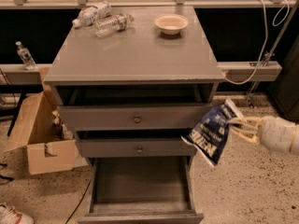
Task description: Pick blue chip bag from bottom drawer and place on counter
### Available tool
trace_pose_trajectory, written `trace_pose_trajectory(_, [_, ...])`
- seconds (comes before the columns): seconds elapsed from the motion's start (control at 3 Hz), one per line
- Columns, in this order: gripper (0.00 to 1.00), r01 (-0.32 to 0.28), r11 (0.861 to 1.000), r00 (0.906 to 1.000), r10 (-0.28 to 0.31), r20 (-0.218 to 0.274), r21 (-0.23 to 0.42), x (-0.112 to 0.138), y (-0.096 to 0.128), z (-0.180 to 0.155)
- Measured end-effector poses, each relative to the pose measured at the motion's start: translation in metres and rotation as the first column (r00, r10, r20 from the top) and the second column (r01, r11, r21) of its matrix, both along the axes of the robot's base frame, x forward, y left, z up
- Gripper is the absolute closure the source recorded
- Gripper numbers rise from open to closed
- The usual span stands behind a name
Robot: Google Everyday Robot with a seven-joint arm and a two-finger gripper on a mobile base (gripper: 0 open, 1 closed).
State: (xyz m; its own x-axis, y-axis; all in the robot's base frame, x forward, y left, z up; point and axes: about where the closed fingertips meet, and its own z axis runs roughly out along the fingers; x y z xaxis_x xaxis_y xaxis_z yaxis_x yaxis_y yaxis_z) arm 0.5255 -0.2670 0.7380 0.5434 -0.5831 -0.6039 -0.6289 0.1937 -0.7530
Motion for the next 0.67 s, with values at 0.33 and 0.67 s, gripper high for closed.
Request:
trace_pose_trajectory(0.33, [1.00,0.057,0.998,0.9976,-0.058,0.038,0.031,0.0068,-0.0090,0.0575])
trace_pose_trajectory(0.67, [1.00,0.057,0.998,0.9976,-0.058,0.038,0.032,0.0070,-0.0090,0.0579])
